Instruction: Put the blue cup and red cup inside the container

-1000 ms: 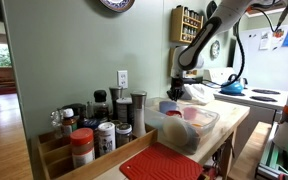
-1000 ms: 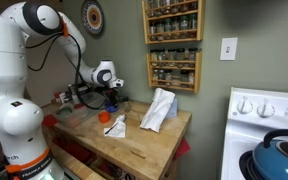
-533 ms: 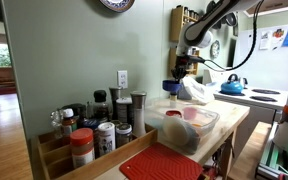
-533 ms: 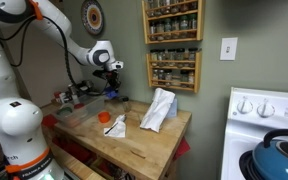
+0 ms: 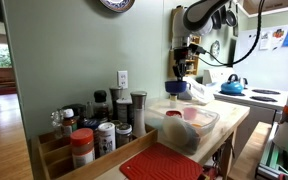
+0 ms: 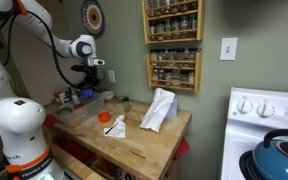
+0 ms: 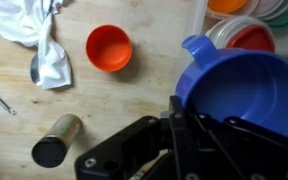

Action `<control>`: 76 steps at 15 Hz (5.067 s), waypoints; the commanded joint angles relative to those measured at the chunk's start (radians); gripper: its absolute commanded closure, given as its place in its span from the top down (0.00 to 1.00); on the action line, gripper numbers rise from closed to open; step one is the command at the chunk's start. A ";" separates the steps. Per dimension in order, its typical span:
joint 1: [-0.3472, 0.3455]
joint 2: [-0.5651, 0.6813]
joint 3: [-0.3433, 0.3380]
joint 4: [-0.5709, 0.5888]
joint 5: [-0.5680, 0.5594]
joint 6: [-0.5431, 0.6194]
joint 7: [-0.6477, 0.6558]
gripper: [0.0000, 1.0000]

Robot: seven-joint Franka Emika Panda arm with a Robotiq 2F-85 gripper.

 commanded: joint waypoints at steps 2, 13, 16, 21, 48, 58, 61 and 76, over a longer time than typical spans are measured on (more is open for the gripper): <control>0.043 0.046 0.034 0.017 0.084 0.007 -0.068 0.01; 0.061 0.150 0.081 0.037 0.031 0.197 -0.005 0.01; 0.061 0.208 0.085 0.039 -0.019 0.300 0.009 0.01; 0.061 0.302 0.064 0.047 -0.118 0.410 0.049 0.01; -0.064 0.106 -0.054 -0.110 -0.006 0.319 0.086 1.00; -0.129 0.176 -0.112 -0.133 -0.042 0.265 0.087 1.00; -0.139 0.207 -0.123 -0.131 -0.060 0.195 0.040 1.00; -0.155 0.281 -0.129 -0.128 -0.014 0.161 -0.046 0.01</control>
